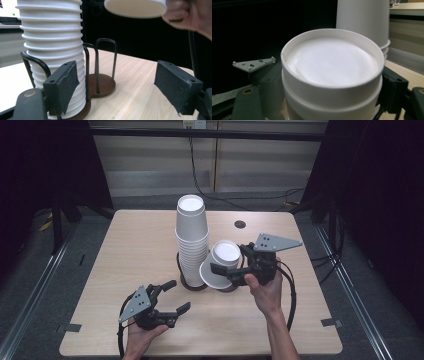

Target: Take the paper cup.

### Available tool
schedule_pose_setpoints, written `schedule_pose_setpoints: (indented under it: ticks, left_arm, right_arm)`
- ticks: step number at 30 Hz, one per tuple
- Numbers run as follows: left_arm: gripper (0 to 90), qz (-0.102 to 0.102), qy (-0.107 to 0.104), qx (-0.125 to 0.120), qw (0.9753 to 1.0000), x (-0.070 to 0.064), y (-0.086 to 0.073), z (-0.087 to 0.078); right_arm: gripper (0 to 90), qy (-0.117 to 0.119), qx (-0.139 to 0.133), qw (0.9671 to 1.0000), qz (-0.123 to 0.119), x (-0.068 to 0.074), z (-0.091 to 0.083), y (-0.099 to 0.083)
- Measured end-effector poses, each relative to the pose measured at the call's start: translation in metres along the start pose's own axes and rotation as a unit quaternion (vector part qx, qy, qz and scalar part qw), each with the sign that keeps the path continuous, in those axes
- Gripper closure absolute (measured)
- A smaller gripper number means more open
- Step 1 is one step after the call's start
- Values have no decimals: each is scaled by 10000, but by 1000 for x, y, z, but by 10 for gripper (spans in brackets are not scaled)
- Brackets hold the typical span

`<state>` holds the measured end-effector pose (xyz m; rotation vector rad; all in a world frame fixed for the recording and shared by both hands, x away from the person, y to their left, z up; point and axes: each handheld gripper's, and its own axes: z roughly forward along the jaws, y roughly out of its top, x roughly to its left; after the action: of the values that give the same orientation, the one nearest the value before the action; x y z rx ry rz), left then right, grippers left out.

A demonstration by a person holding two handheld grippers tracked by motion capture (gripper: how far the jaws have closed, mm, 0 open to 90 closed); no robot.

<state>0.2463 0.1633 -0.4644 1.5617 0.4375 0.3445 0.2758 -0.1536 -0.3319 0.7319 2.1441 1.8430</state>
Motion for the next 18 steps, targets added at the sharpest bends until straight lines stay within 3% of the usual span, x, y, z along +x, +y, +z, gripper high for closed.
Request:
schedule_pose_setpoints:
  ticks: [5,9,18]
  left_arm:
    - [158,4,-69,16,10000,0,3,0]
    - [158,3,-153,-30,9999,-3,5,1]
    - [157,99,-283,9,9996,-7,7,9]
  right_arm:
    - [220,186,96,9998,24,4,16,-18]
    - [219,205,103,9997,65,5,23,-28]
    - [219,328,73,9992,214,4,23,-45]
